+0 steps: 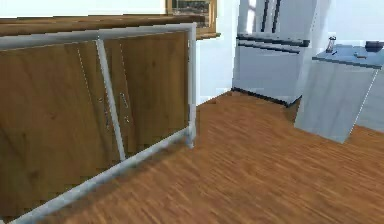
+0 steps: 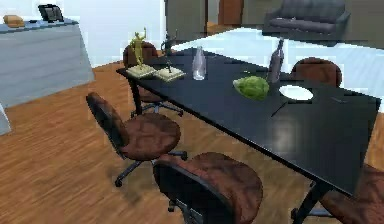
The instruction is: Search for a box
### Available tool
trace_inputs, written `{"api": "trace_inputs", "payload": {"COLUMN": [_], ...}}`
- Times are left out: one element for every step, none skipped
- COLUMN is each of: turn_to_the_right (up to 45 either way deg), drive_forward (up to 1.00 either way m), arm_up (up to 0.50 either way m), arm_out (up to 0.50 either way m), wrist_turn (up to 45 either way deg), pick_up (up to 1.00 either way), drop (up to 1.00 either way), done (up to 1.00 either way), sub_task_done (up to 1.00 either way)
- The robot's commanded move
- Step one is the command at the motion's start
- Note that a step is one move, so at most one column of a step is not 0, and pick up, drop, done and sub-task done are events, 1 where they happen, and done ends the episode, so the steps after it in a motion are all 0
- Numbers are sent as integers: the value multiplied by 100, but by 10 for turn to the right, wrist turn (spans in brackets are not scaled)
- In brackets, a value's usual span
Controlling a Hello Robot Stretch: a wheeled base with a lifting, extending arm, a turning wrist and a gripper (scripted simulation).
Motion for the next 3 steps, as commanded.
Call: {"api": "trace_inputs", "payload": {"turn_to_the_right": [420, 0, 30], "drive_forward": [0, 100, 0], "arm_up": [0, 0, 0], "arm_out": [0, 0, 0], "wrist_turn": [0, 0, 0], "pick_up": [0, 0, 0], "drop": [0, 0, 0], "done": [0, 0, 0], "sub_task_done": [0, 0, 0]}}
